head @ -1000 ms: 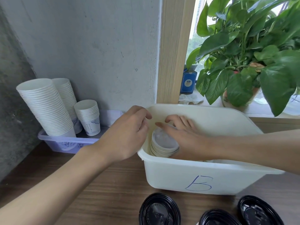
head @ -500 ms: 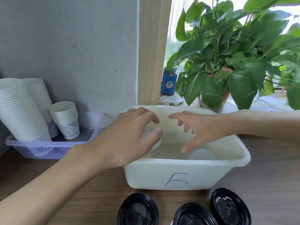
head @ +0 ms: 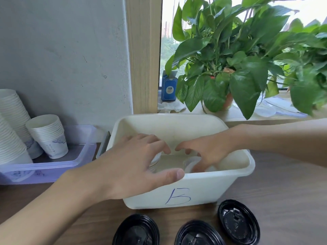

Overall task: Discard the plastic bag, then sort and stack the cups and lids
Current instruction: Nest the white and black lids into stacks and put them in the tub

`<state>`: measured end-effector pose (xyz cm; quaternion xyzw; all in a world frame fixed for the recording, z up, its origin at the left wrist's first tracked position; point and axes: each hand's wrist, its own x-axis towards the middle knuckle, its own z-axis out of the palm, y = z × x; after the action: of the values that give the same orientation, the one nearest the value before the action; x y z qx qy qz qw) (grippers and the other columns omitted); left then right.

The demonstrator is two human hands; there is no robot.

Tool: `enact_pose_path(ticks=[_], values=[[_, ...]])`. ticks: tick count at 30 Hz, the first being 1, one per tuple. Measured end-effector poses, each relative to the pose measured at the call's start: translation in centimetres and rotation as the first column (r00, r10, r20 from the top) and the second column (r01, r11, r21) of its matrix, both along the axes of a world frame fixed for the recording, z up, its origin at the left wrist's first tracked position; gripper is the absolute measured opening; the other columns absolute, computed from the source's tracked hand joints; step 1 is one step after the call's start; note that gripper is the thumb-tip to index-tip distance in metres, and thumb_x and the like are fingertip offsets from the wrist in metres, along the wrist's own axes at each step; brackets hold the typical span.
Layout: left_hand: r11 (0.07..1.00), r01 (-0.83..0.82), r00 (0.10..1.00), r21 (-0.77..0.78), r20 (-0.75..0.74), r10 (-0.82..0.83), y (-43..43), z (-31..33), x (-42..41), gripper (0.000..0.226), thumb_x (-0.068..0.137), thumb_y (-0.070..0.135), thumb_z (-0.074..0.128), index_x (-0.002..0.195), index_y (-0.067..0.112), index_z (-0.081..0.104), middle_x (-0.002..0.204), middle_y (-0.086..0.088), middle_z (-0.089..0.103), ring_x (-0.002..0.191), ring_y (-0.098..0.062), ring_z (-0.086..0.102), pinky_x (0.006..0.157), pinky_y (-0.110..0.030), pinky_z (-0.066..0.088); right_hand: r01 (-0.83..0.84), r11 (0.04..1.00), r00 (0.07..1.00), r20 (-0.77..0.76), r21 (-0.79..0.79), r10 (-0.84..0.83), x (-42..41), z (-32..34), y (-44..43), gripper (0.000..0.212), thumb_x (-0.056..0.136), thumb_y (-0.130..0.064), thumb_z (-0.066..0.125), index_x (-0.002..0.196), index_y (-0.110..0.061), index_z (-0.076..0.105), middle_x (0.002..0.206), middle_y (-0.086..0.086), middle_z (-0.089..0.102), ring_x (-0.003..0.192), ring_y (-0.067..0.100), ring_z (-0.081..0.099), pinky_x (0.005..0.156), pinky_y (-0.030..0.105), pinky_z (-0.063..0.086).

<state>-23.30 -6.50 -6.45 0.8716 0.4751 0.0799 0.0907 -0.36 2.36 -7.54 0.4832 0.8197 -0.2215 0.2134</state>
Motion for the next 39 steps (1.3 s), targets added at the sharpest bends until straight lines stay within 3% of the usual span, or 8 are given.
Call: enact_pose_path(ticks=[4,9,14,17,23,26,29,39], values=[[1.000,0.008,1.000,0.002,-0.003,-0.008,0.1,-0.1,0.0,0.082,0.067,0.092,0.012,0.125,0.045,0.046,0.129,0.030,0.044,0.124,0.007,0.034,0.110,-0.029,0.025,0.027,0.997,0.996,-0.085,0.078,-0.020,-0.2,-0.6,0.0,0.080,0.084,-0.059,0.058,0.147,-0.026,0.021,0.143,0.002,0.040,0.113,0.008,0.043,0.092,0.021,0.033],[1.000,0.010,1.000,-0.003,-0.009,-0.010,0.0,-0.1,0.1,0.081,0.067,0.092,0.011,0.125,0.045,0.046,0.128,0.030,0.045,0.124,0.005,0.035,0.111,-0.031,0.026,0.051,0.998,0.998,-0.047,0.039,-0.049,-0.4,-0.9,0.1,0.074,0.086,-0.064,0.049,0.145,-0.024,0.028,0.141,0.002,0.044,0.125,0.017,0.045,0.104,0.029,0.037],[1.000,0.012,1.000,-0.001,-0.002,-0.012,0.1,-0.1,0.1,0.079,0.069,0.091,0.012,0.123,0.045,0.046,0.127,0.030,0.045,0.124,0.006,0.036,0.111,-0.031,0.026,0.072,0.997,0.997,0.005,-0.022,-0.072,-0.5,-1.2,0.2,0.078,0.084,-0.048,0.066,0.147,-0.025,0.026,0.145,-0.003,0.039,0.131,0.015,0.040,0.092,0.020,0.035],[1.000,0.014,1.000,-0.001,-0.010,-0.014,0.1,-0.2,0.1,0.080,0.068,0.091,0.011,0.123,0.045,0.046,0.127,0.030,0.044,0.124,0.007,0.035,0.111,-0.032,0.026,0.090,0.992,0.996,-0.032,0.084,-0.087,-0.6,-2.0,0.1,0.074,0.079,-0.046,0.072,0.142,-0.029,0.036,0.141,-0.003,0.045,0.125,0.016,0.047,0.089,0.021,0.037],[1.000,0.015,1.000,-0.001,-0.011,-0.015,0.0,-0.1,0.1,0.081,0.068,0.091,0.011,0.123,0.044,0.047,0.127,0.028,0.045,0.124,0.006,0.036,0.110,-0.033,0.027,0.115,0.992,0.992,-0.039,-0.058,-0.118,-0.3,-1.1,0.4,0.082,0.078,-0.052,0.070,0.143,-0.020,0.032,0.141,-0.002,0.042,0.126,0.018,0.044,0.100,0.028,0.040],[1.000,0.016,1.000,0.002,-0.020,-0.015,0.1,-0.1,0.1,0.081,0.069,0.091,0.010,0.123,0.044,0.047,0.127,0.028,0.045,0.124,0.005,0.037,0.110,-0.034,0.028,0.135,0.991,0.990,-0.043,-0.025,-0.136,-0.6,-1.8,0.5,0.077,0.074,-0.054,0.073,0.135,-0.022,0.041,0.119,-0.010,0.050,0.109,0.015,0.050,0.088,0.026,0.044],[1.000,0.017,1.000,0.004,-0.024,-0.017,0.2,-0.2,0.1,0.082,0.069,0.091,0.008,0.124,0.044,0.046,0.126,0.028,0.046,0.123,0.004,0.038,0.109,-0.034,0.029,0.148,0.989,0.985,-0.086,-0.023,-0.150,-0.8,-1.9,0.9,0.062,0.065,-0.060,0.075,0.112,-0.027,0.053,0.102,-0.015,0.058,0.099,0.012,0.059,0.079,0.027,0.050],[0.998,0.005,0.999,0.063,-0.041,-0.002,0.0,-0.2,0.2,0.085,0.067,0.091,0.009,0.123,0.041,0.050,0.125,0.025,0.050,0.121,0.002,0.041,0.108,-0.033,0.029,0.133,0.991,0.975,-0.177,-0.005,-0.132,-0.7,-1.2,0.8,0.062,0.064,-0.049,0.082,0.115,-0.028,0.054,0.109,-0.016,0.057,0.103,0.009,0.057,0.089,0.028,0.051]])
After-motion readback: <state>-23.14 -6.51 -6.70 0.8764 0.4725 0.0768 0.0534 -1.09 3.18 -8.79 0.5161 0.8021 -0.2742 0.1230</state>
